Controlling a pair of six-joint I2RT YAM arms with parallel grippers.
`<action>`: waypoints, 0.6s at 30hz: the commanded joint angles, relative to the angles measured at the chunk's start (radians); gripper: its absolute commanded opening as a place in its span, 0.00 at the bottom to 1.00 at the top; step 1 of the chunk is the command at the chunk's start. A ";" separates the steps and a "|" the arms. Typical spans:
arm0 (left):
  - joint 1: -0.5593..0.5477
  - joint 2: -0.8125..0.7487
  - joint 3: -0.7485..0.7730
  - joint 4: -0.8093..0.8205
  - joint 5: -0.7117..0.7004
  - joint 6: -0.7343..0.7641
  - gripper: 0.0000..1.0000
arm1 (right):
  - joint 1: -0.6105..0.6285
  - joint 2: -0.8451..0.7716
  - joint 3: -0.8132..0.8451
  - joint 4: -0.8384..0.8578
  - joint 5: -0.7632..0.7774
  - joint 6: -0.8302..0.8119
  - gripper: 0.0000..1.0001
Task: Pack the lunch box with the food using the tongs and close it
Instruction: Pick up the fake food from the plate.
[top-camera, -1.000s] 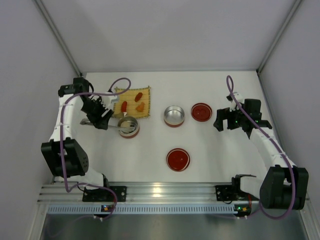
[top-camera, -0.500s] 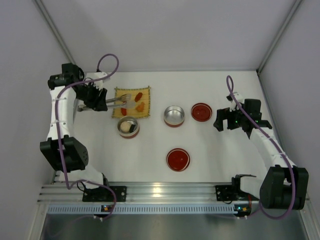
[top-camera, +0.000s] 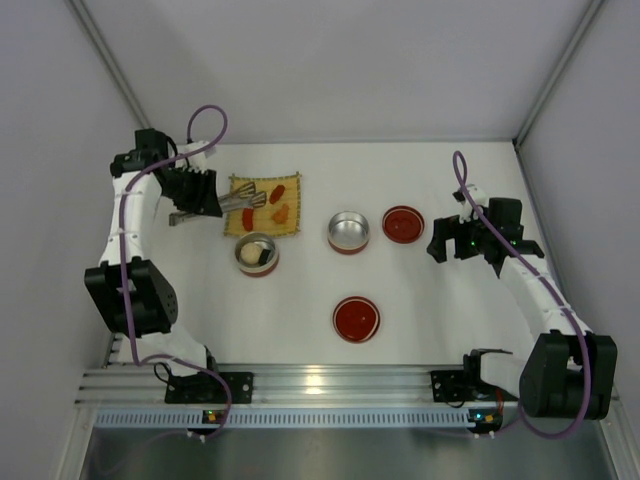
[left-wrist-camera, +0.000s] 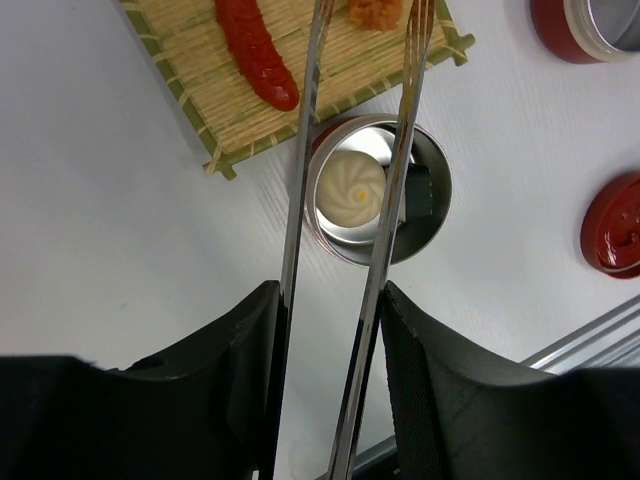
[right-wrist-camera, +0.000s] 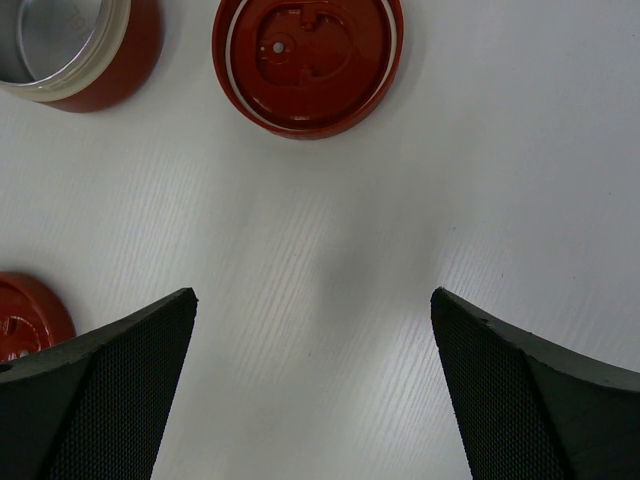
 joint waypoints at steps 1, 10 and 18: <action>-0.003 -0.001 -0.033 0.130 -0.056 -0.129 0.48 | 0.007 -0.004 0.052 -0.008 -0.005 -0.010 0.99; -0.005 0.008 -0.128 0.191 -0.181 -0.186 0.53 | 0.007 0.003 0.052 -0.005 -0.005 -0.013 0.99; -0.017 0.048 -0.179 0.236 -0.207 -0.194 0.55 | 0.007 0.002 0.051 -0.005 -0.005 -0.012 0.99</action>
